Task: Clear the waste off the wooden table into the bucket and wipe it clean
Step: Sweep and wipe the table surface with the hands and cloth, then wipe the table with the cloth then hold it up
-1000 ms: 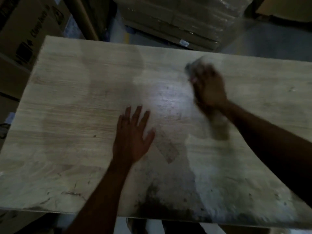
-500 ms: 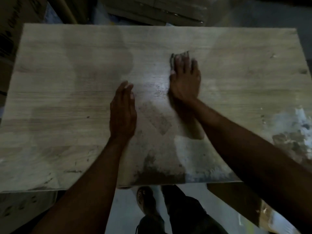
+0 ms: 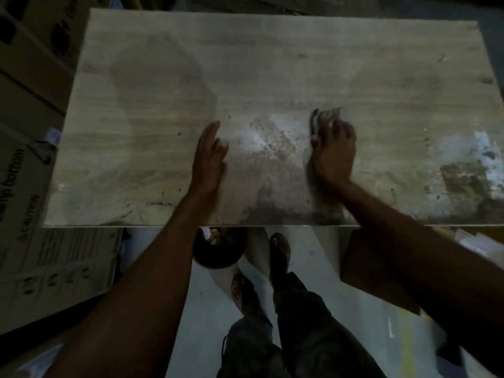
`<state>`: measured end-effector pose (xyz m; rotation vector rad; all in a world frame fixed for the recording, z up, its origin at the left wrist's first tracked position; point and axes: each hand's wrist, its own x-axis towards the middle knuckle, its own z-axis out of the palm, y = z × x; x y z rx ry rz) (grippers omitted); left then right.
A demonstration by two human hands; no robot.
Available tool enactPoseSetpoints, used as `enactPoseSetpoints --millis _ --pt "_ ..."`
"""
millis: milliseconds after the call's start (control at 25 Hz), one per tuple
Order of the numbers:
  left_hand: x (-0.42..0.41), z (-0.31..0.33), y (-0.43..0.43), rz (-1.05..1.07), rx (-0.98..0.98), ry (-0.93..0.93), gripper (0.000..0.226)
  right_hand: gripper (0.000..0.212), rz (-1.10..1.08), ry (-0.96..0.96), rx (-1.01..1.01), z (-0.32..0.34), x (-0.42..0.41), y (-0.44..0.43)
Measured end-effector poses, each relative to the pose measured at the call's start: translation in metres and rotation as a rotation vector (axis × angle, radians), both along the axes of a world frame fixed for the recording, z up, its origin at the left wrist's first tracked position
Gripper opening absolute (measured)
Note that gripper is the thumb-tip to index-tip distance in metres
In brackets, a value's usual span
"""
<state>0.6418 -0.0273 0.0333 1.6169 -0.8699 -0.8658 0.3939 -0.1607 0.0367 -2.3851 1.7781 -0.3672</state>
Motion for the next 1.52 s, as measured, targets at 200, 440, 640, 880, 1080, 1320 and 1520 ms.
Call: enactPoseSetpoints --millis 200,440,640,880,1080,1320,1520 --pt "-0.006 0.016 0.015 -0.027 0.096 0.097 0.057 0.049 0.527 -0.161 0.105 -0.009 0.057 0.221" --pt "-0.004 0.026 0.026 0.068 0.145 0.251 0.067 0.037 -0.03 -0.946 0.596 0.064 0.052 0.147" --pt "-0.016 0.039 -0.002 0.25 0.175 0.306 0.059 0.052 -0.327 -1.931 1.33 0.14 0.007 0.029" --pt "-0.037 0.046 -0.047 0.17 0.192 0.334 0.051 0.066 -0.208 -2.155 1.37 0.172 -0.007 -0.022" --pt "-0.049 0.042 -0.083 0.177 0.229 -0.012 0.034 0.045 -0.172 -2.175 1.322 0.172 -0.01 -0.076" --pt "-0.071 0.027 -0.172 -0.306 0.202 -0.883 0.054 0.043 -0.208 -1.911 1.211 0.146 -0.018 -0.122" --pt "-0.074 0.003 -0.246 -0.423 0.459 -1.013 0.066 0.042 -0.136 -1.746 1.092 0.133 -0.036 -0.133"
